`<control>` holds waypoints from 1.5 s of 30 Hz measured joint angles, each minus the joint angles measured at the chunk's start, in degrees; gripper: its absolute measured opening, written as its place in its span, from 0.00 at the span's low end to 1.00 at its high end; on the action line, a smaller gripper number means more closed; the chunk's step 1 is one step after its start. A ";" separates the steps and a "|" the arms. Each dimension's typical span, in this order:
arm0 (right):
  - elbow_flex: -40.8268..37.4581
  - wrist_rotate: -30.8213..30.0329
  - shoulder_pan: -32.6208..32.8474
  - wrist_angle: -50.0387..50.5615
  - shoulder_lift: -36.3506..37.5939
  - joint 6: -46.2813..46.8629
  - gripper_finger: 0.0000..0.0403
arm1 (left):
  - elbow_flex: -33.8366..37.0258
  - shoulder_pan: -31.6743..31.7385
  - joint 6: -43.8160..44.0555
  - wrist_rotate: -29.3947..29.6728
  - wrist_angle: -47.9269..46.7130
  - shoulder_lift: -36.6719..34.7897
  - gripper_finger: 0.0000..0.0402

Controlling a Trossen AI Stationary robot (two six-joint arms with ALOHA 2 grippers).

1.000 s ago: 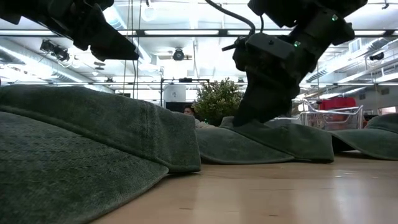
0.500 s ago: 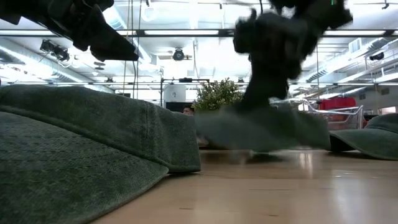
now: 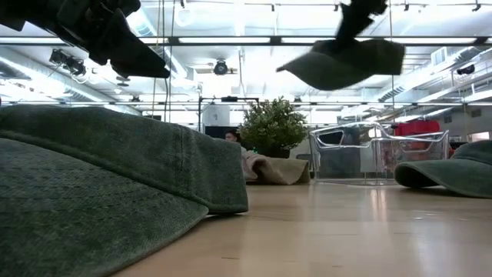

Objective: Pick & Place hat
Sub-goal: Put the top left black cap into the transparent bin, then put the right black cap into the transparent bin

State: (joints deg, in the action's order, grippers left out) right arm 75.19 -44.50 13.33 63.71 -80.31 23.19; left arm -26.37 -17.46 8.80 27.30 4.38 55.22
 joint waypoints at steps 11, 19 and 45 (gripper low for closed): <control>-12.25 0.44 -8.59 5.49 0.44 -1.43 0.00 | 0.00 0.00 0.06 0.00 0.02 0.00 0.55; -19.35 6.24 -12.41 -1.65 0.46 -2.43 0.01 | 0.00 -0.01 1.13 0.00 0.01 0.00 0.55; -23.78 13.89 -14.42 -11.86 0.46 -4.41 0.43 | -0.02 0.01 1.10 0.03 0.02 0.00 0.55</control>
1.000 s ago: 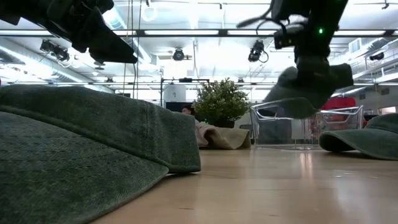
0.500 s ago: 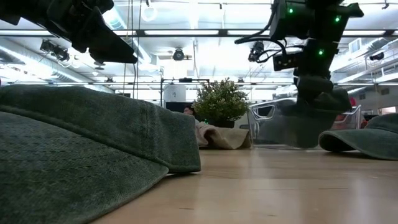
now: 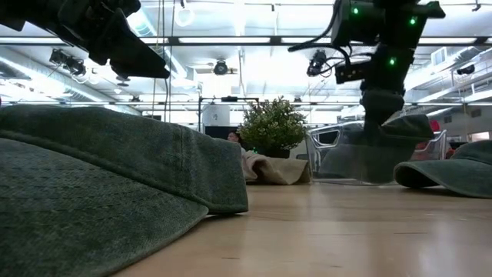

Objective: Pick & Place hat
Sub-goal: Put the right black cap into the transparent bin

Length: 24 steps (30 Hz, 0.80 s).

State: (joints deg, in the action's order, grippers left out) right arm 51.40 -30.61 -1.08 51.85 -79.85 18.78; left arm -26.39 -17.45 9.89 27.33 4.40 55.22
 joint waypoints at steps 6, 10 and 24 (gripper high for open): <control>6.60 0.00 1.96 3.77 0.00 -1.81 0.53 | -0.02 -0.01 0.02 0.00 0.01 0.00 0.55; 11.74 0.01 3.75 6.33 0.00 -2.76 0.54 | -0.02 0.00 0.02 0.00 0.02 0.00 0.55; 20.84 9.08 13.17 8.38 0.02 -2.77 0.52 | -0.02 -0.01 1.01 0.00 0.02 0.00 0.55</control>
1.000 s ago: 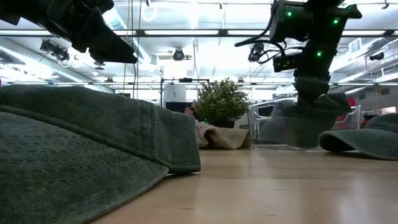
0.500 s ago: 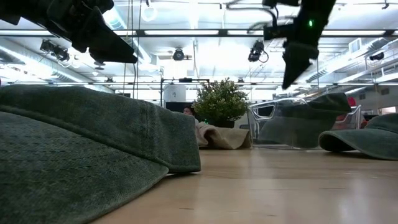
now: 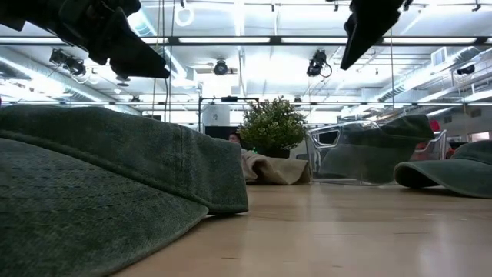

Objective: Pick & Place hat
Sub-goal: Put the right black cap into the transparent bin

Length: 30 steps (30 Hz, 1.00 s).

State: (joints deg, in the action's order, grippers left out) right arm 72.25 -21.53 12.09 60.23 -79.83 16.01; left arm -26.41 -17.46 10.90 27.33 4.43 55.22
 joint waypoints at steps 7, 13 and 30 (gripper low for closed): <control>0.00 3.20 6.04 -1.82 0.00 3.16 0.52 | 0.00 -0.01 2.54 0.00 0.00 0.00 0.55; 0.00 5.26 11.17 -4.28 0.00 8.26 0.52 | -0.01 -0.08 5.02 -0.24 1.33 0.02 0.55; -3.63 11.32 18.04 -16.81 -5.37 12.47 0.52 | -22.48 -0.39 3.49 -3.59 -17.72 17.15 0.55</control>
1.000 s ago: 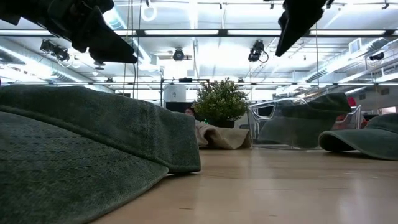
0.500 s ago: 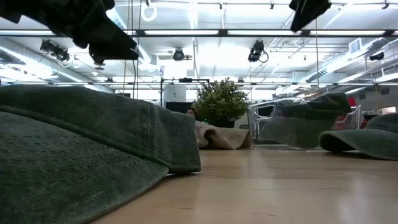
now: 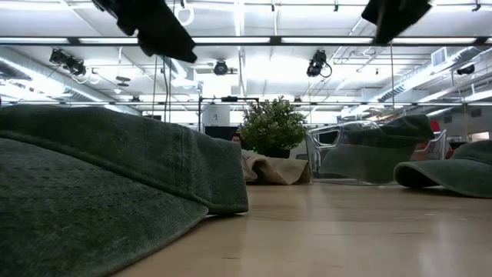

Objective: Pick & Place hat
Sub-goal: Put the right black cap into the transparent bin

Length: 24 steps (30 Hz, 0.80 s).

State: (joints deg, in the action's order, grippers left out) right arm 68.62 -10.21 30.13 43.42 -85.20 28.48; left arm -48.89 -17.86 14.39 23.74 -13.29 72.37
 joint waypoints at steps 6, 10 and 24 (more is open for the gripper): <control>-0.02 0.87 1.22 1.44 -3.37 4.38 0.52 | -2.85 0.41 2.99 -0.24 0.10 7.32 0.55; -0.02 3.75 2.60 2.99 -4.59 6.06 0.52 | -3.29 0.02 1.58 -3.77 0.09 9.47 0.54; -5.90 2.30 2.64 39.44 -3.64 44.87 0.52 | -3.28 -5.83 4.50 -11.92 0.05 9.78 0.46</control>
State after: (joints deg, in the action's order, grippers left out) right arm 62.72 -7.91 32.77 82.86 -88.84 73.34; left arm -52.18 -23.68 18.90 11.82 -13.24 82.15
